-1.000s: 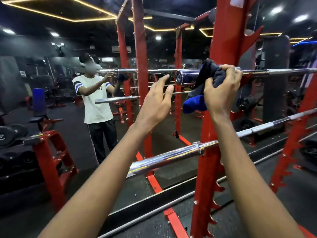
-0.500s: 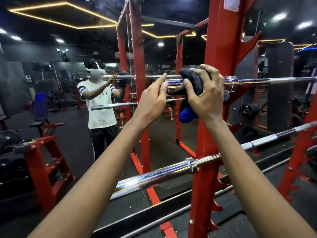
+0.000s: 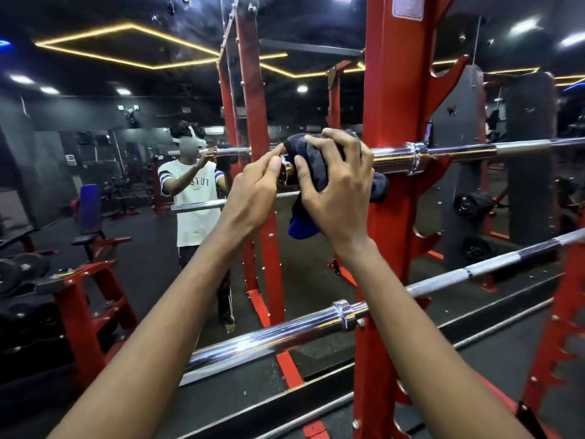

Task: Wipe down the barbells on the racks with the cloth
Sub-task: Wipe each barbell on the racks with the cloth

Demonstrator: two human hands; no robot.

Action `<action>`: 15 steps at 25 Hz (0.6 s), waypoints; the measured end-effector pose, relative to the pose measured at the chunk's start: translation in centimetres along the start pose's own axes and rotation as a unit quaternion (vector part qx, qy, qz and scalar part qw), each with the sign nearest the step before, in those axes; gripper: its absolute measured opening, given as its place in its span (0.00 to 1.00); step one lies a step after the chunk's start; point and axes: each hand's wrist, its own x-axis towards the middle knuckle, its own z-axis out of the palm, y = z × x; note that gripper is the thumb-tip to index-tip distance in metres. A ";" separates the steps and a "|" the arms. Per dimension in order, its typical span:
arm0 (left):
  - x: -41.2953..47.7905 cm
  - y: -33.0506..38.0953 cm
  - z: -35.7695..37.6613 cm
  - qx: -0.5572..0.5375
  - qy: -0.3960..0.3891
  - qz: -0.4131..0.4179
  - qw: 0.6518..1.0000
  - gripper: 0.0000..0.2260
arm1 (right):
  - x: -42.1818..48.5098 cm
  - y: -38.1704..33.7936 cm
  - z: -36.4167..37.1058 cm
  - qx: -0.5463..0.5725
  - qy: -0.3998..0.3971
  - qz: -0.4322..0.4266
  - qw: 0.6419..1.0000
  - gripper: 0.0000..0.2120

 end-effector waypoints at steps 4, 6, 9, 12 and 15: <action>0.1 1.1 -0.7 0.010 -0.032 -0.049 0.998 0.26 | -1.8 3.3 0.3 0.024 0.072 0.064 0.995 0.16; -0.2 1.7 -0.6 0.055 -0.037 -0.038 0.997 0.25 | -2.1 5.0 1.1 0.039 0.131 0.143 0.980 0.17; -0.4 2.3 -0.2 0.146 0.017 -0.008 0.989 0.23 | -2.2 4.2 2.2 0.147 0.231 0.283 0.919 0.20; -0.4 2.2 0.2 0.150 0.053 -0.007 0.987 0.20 | -1.7 2.2 2.4 0.323 0.245 0.465 0.787 0.19; -0.6 2.4 0.5 0.147 0.077 0.003 0.986 0.17 | -0.2 1.7 2.9 0.529 0.177 0.590 0.584 0.18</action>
